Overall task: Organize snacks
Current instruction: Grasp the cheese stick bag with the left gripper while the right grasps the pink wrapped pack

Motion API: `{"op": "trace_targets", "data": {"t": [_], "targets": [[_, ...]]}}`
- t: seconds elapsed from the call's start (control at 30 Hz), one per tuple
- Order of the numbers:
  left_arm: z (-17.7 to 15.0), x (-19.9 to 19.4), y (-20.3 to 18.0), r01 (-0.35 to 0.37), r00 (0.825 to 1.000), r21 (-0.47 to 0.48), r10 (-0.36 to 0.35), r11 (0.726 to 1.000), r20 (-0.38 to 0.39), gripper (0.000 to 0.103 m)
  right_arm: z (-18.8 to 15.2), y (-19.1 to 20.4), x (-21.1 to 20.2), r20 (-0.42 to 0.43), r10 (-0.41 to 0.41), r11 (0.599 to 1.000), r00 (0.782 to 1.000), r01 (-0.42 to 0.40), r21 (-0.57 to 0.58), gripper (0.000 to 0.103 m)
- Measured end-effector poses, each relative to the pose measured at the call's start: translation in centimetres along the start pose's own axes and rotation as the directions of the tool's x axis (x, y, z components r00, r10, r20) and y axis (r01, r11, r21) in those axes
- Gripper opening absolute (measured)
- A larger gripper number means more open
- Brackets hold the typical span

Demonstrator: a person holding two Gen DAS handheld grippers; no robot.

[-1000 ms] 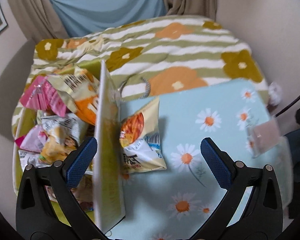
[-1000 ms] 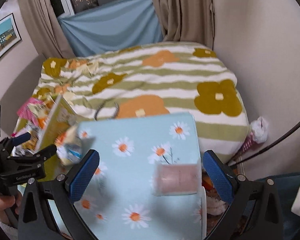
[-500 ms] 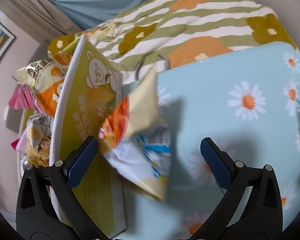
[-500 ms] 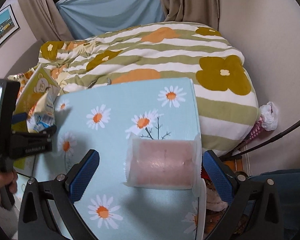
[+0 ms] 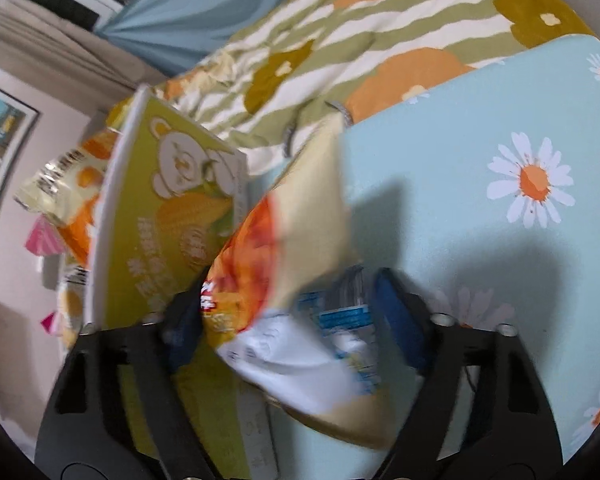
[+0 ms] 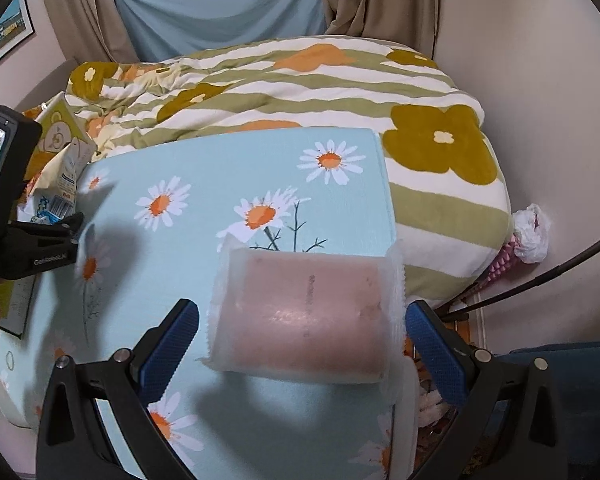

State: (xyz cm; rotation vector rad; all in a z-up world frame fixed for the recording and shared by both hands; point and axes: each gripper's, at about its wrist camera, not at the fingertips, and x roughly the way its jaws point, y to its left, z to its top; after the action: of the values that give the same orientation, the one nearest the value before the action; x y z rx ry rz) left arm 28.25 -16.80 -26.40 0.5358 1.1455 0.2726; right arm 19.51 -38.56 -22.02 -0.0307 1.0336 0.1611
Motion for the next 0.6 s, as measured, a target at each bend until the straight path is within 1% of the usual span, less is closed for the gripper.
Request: {"op": "trace_targets", "data": {"t": [0.03,0.1,0.2,0.27,0.37,0.53,0.6], "targets": [[0.0,0.3,0.1,0.017,1.000,-0.009,-0.017,1.000,-0.014,0.072,0.0,-0.1,0.1,-0.001,0.001,1.000,1.000,-0.001,0.001,0.103],[-0.2,1.0,0.3,0.024,0.999,-0.021,-0.025,0.999,-0.038,0.071,0.0,-0.2,0.5,-0.008,0.003,1.000,1.000,-0.003,0.006,0.103],[-0.4,1.1,0.5,0.042,0.999,-0.026,-0.043,0.999,-0.032,0.068,-0.1,0.0,0.8,-0.011,0.002,1.000,1.000,-0.002,0.003,0.103],[-0.4,1.1,0.8,0.068,0.997,-0.041,-0.070,0.997,-0.032,0.063,-0.1,0.0,0.9,-0.009,0.003,1.000,1.000,-0.003,-0.002,0.103],[-0.5,1.1,0.9,0.091,0.995,-0.044,-0.092,0.995,-0.025,0.060,-0.1,0.2,1.1,-0.006,0.000,1.000,1.000,0.000,-0.008,0.103],[-0.9,0.3,0.4,0.152,0.988,-0.041,-0.152,0.988,-0.006,0.059,-0.1,0.4,1.5,0.000,-0.010,1.000,1.000,0.010,-0.015,0.103],[-1.1,-0.3,0.1,0.173,0.985,-0.034,-0.173,0.984,0.001,0.059,0.0,0.5,1.9,0.000,-0.009,1.000,1.000,0.009,-0.017,0.101]]}}
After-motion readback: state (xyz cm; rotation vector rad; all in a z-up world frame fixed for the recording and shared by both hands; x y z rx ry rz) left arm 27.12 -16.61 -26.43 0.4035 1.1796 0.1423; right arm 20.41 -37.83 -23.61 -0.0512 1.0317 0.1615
